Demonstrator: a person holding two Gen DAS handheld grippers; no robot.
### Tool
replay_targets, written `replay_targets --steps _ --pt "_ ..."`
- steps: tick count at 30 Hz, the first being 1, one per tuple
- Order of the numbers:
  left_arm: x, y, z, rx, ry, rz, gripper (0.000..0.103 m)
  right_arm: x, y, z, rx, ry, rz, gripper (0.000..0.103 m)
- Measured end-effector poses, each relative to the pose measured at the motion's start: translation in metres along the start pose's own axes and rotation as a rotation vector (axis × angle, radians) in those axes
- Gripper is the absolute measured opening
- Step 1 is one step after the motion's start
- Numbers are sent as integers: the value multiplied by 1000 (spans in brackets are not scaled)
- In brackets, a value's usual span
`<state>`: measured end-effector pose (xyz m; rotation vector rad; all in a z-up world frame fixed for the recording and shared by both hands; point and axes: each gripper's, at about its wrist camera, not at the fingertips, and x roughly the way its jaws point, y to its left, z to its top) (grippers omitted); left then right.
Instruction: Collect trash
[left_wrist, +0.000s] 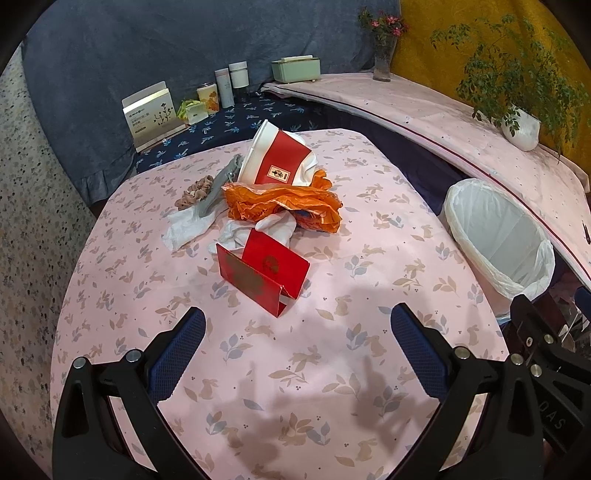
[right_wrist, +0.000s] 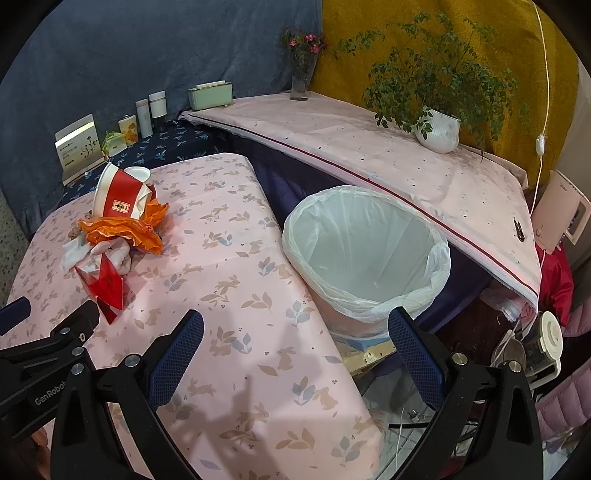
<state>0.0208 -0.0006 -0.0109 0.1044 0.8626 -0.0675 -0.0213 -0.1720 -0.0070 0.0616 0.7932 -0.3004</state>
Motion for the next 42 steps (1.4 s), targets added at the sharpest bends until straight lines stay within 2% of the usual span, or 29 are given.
replay_targets --steps 11,19,24,30,32,34,36,37,38,40,42 --pt "14 9 3 -30 22 -11 96 10 6 3 -4 12 -4 96" --pt "56 49 13 -146 103 1 96 29 7 8 21 31 -8 96" --pt "79 63 19 -199 140 15 96 48 18 20 31 48 28 96" --pt "102 67 24 -219 170 -39 95 63 46 39 16 45 91 96" --pt "108 69 25 -219 183 -53 85 65 60 44 -4 38 117 96" --pt "116 72 24 -217 210 -73 67 67 73 49 -27 31 136 96" --pt "121 78 22 -227 233 -99 56 68 85 53 -44 29 161 96" --pt "123 82 20 -232 240 -111 47 69 92 55 -55 26 177 95" --pt "124 85 19 -236 244 -123 41 70 99 57 -63 25 189 93" --pt "125 90 17 -235 248 -129 21 74 111 59 -80 38 211 88" --pt "125 96 15 -237 246 -140 9 79 123 62 -91 55 240 83"
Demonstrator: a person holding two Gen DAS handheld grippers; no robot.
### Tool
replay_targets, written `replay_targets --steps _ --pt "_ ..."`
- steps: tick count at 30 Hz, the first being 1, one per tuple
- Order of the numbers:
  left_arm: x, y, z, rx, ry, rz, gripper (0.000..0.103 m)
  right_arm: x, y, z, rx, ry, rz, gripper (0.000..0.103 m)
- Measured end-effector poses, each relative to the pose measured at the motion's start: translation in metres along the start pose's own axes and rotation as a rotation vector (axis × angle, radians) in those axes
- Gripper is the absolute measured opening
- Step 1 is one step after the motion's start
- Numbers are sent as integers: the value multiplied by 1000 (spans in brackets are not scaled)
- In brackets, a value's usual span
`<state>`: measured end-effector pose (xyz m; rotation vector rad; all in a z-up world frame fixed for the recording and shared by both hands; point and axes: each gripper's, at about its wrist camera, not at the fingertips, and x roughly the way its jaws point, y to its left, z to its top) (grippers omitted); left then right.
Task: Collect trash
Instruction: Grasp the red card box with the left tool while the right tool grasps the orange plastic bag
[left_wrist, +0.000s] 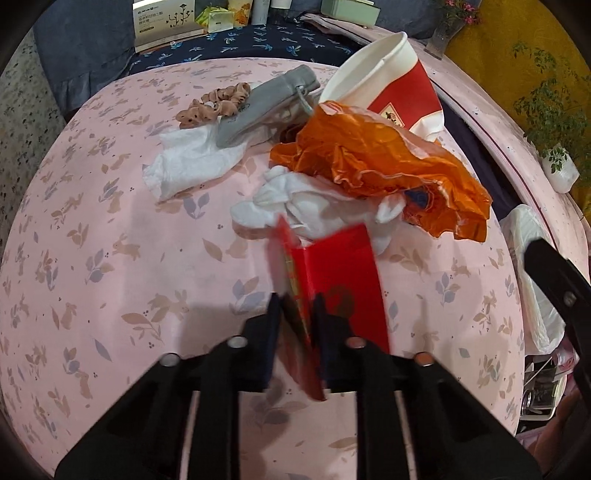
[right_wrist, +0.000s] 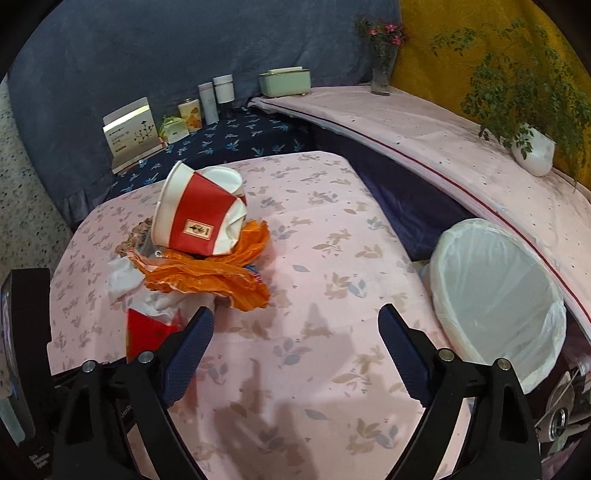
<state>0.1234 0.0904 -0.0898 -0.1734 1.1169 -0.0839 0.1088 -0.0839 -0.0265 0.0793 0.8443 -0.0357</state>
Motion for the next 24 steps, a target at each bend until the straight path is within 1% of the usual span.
replay_targets --steps 1,4,9,12,14,15,18,20,21,23,24 --pt "-1 3 0 -4 1 -4 8 4 5 2 -4 11 15 81" --pt "-7 12 0 -14 -14 -10 5 11 20 6 -17 24 44 80" --pt "-21 22 4 -18 -56 9 5 19 40 16 -32 26 92 79" --pt "-25 28 10 -22 -73 22 5 27 55 21 -64 24 95 78" --pt "-26 30 12 -19 -81 35 5 37 63 24 -81 39 103 71" --pt "-27 31 12 -19 -83 41 5 41 66 24 -87 45 105 70" --pt "-27 35 14 -19 -86 46 5 50 69 23 -102 66 109 58" --pt "-29 35 13 -15 -91 48 5 51 72 21 -120 63 99 47" --pt "-29 35 13 -14 -92 49 5 51 73 20 -130 61 96 43" --pt "-30 34 13 -10 -94 47 5 50 72 18 -138 66 98 25" --pt "-31 33 13 -8 -95 46 5 49 71 17 -139 70 101 21"
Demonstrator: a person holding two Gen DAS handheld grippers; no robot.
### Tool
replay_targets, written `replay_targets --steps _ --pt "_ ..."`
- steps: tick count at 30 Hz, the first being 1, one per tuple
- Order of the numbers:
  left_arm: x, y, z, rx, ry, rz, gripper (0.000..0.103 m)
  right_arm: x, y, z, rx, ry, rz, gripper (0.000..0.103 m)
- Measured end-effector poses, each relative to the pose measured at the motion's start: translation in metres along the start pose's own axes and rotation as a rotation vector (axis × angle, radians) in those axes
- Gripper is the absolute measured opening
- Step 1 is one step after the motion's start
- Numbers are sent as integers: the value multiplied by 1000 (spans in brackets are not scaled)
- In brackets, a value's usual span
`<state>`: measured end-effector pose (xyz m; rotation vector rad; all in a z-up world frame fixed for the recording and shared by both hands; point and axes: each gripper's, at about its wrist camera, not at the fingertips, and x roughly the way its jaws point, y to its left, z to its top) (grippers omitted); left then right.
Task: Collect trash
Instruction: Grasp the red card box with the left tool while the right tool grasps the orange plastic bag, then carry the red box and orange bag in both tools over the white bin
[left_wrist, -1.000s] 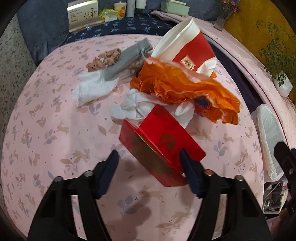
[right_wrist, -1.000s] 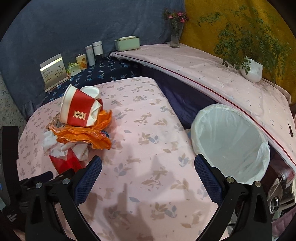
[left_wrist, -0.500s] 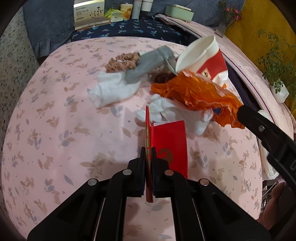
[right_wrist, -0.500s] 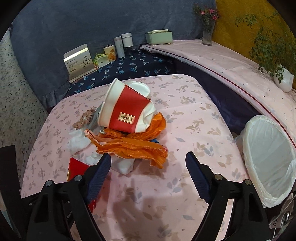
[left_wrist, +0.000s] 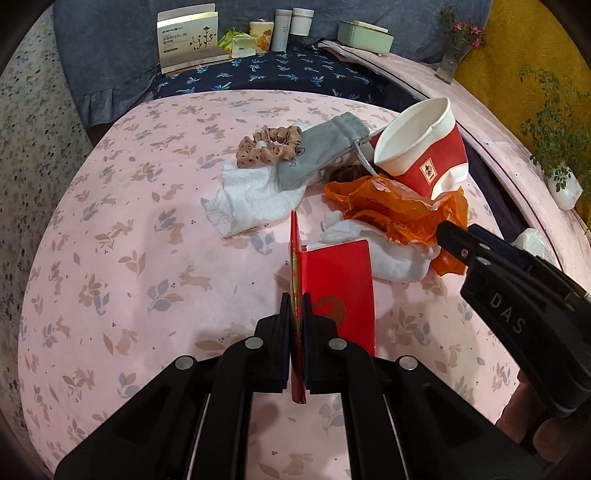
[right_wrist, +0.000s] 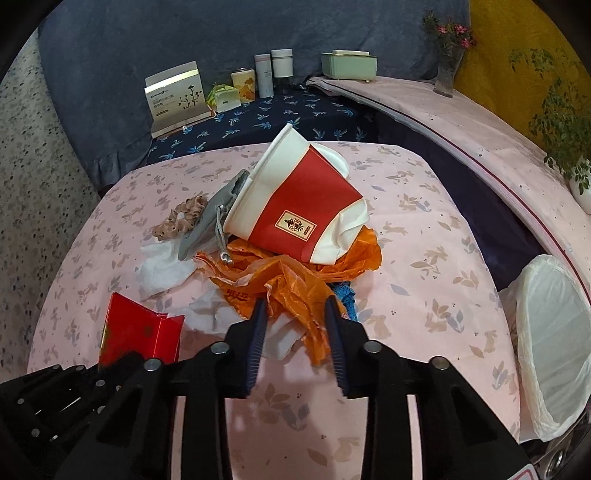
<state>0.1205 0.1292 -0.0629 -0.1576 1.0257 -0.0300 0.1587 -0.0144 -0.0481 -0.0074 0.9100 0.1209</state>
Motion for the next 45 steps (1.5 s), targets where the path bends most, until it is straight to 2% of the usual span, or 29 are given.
replay_targets --steps 1,4,13,20,30,37,45 --pt "-1 -1 0 2 -2 -1 5 -2 -1 -1 0 0 2 14" --pt "-7 -5 -1 12 -13 -6 5 -9 -6 -3 6 -10 0 11" --pt "-30 -28 -1 50 -56 -28 5 -53 -30 -6 62 -87 -5 9" --pt "-49 -58 -1 100 -89 -63 5 -90 -62 -7 122 -164 -41 9" --pt "-68 -127 -3 220 -128 -123 5 -127 -126 -23 244 -228 -116 9" --pt "-72 -186 -5 294 -129 -227 5 -147 -185 -44 344 -254 -185 9" --pt "-69 -252 -10 400 -139 -276 5 -159 -249 -69 457 -263 -246 9"
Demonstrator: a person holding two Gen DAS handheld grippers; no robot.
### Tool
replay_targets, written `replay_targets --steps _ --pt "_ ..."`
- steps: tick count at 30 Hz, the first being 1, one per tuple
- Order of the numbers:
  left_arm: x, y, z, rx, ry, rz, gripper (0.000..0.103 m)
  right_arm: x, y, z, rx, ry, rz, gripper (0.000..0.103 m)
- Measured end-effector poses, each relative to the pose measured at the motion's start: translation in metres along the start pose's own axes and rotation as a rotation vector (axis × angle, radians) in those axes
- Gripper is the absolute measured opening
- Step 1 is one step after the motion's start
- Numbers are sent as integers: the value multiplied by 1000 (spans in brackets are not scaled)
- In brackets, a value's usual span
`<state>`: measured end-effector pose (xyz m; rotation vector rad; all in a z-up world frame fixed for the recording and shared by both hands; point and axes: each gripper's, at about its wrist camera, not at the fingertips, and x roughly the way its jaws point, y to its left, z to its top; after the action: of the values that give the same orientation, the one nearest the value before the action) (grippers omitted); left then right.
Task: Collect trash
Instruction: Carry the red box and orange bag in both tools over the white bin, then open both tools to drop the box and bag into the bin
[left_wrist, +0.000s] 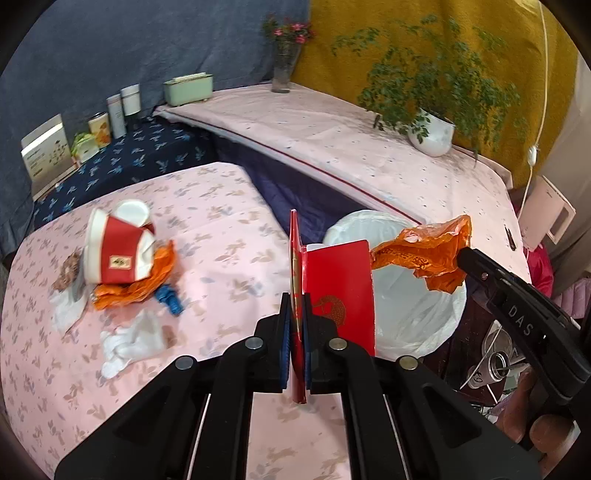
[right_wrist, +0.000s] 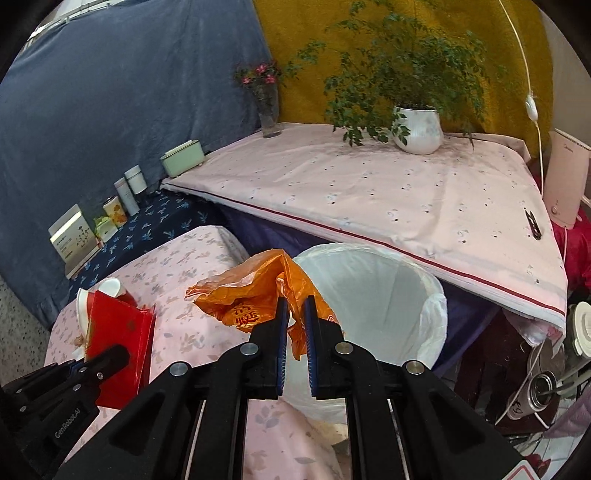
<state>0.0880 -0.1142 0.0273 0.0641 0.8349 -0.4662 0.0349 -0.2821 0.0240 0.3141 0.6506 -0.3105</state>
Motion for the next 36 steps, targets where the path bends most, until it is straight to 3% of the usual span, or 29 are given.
replay_targets --steps 9,18,20,22,23,25,36 --pt "29 -46 9 78 22 -55 5 18 -42 -6 68 31 -44 9" --pt "59 -65 16 104 59 -100 7 40 -61 -7 102 66 -67 12" --pt "64 -68 17 101 71 -111 15 44 -63 -6 106 68 -69 20" --pt "66 -68 17 100 65 -96 42 44 -64 -7 112 64 -75 36" --pt "65 -67 17 96 50 -85 47 44 -64 -7 117 60 -82 43" --pt "63 -66 17 92 29 -68 58 44 -66 -7 121 58 -85 44" --pt "60 -50 14 48 29 -23 65 37 -57 -8 104 49 -85 52"
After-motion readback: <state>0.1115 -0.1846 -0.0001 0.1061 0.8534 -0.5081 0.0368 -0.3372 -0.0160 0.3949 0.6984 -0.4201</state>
